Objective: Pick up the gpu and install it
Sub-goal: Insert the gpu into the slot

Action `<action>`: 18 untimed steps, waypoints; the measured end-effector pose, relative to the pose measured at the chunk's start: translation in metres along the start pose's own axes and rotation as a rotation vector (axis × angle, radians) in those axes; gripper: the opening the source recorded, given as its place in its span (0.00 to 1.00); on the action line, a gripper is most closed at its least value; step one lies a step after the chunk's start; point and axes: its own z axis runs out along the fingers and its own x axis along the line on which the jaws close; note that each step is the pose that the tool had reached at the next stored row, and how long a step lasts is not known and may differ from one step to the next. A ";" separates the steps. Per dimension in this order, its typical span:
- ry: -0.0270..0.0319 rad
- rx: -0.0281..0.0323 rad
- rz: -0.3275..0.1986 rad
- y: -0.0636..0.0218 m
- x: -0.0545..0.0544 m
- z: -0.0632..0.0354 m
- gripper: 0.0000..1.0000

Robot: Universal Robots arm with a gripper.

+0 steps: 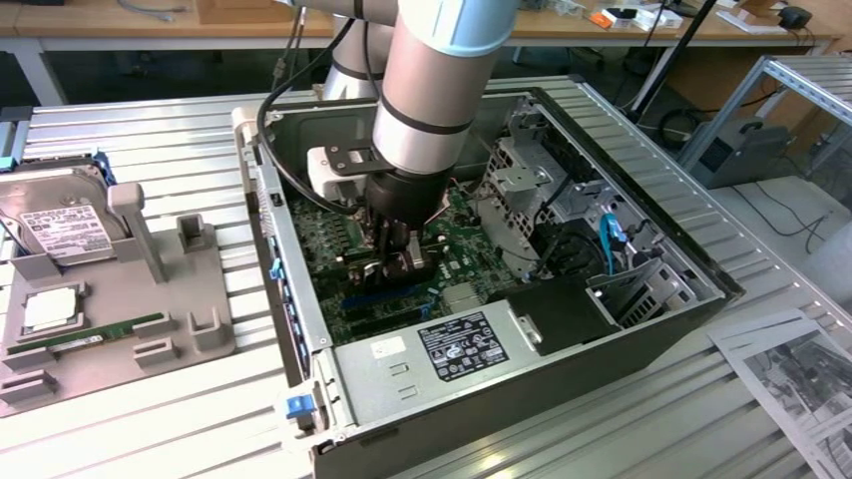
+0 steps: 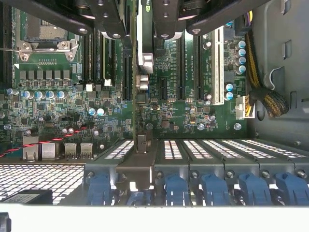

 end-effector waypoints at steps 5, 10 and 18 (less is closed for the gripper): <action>0.0000 0.0000 0.000 0.0000 0.000 0.0000 0.27; 0.0013 -0.0007 0.000 -0.0002 0.000 0.0032 0.27; 0.0000 -0.0003 0.000 -0.0003 0.000 0.0042 0.27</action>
